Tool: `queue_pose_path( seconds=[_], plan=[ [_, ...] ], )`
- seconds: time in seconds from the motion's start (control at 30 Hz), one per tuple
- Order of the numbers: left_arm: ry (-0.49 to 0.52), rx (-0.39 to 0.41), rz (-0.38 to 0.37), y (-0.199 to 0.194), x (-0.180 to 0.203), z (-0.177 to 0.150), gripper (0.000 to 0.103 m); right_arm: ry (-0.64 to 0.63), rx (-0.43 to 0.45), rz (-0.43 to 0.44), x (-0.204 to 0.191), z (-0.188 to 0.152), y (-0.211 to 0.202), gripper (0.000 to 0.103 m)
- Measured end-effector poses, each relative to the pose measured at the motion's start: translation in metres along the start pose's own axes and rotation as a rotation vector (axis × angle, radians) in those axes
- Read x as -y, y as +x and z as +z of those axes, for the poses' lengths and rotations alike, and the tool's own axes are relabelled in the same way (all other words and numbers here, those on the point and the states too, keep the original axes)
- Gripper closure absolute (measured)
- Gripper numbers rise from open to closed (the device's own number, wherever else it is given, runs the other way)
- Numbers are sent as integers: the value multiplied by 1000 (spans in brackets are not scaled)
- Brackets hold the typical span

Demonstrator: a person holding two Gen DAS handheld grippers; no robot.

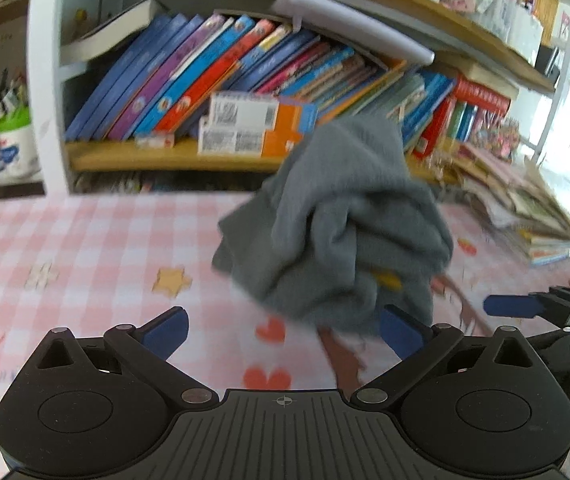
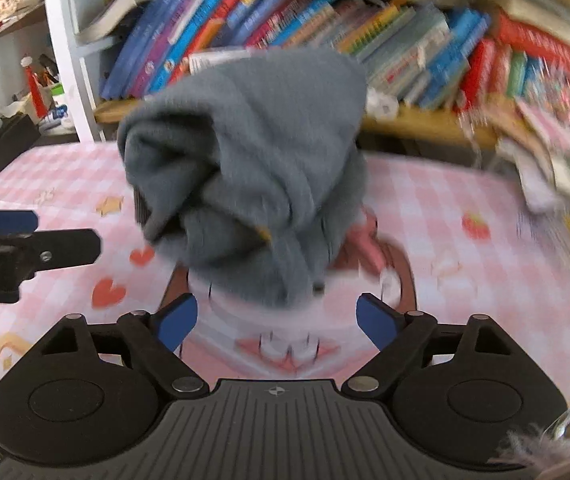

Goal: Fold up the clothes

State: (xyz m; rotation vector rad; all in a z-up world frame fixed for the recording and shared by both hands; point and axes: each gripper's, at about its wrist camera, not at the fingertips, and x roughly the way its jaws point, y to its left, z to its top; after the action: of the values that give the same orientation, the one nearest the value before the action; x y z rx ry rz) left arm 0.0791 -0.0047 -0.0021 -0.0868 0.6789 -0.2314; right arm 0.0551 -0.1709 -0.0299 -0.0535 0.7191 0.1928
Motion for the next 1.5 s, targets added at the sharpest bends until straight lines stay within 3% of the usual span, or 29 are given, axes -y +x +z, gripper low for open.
queue_pose_path(
  seconds=[0.1,0.17,0.3,0.33,0.4,0.47,0.6,0.8,1.0,1.13,1.33,1.43,1.5],
  plan=[
    [28,13,-4,13,2,13,2,-54,66,-8,-2,20,4,19],
    [39,10,2,22,3,20,2,-90,103,-24,-2,33,7,28],
    [35,4,-10,38,1,31,3,-161,154,-27,-2,54,14,53],
    [35,-2,-19,42,1,33,9,-176,159,-23,-2,58,16,61],
    [37,-45,-41,51,2,38,34,-187,152,-10,-1,62,21,78],
    [18,-93,-73,60,1,38,63,-173,135,4,-1,63,24,82],
    [-31,-106,-121,55,-5,32,82,-165,112,32,-9,50,20,83],
    [-94,-92,-90,16,-33,8,86,-129,46,102,-22,20,5,85],
    [-188,-102,13,-48,-81,-29,87,-134,-40,362,-55,-8,-32,86],
    [-297,-40,97,-92,-107,-44,88,-150,-85,553,-86,-11,-58,88],
    [-366,165,145,-137,-119,-21,88,-115,29,738,-102,10,-106,89],
    [-328,287,102,-152,-109,6,88,43,124,791,-75,35,-127,90],
    [-295,356,51,-158,-102,25,82,173,198,808,-48,50,-138,90]
  ],
)
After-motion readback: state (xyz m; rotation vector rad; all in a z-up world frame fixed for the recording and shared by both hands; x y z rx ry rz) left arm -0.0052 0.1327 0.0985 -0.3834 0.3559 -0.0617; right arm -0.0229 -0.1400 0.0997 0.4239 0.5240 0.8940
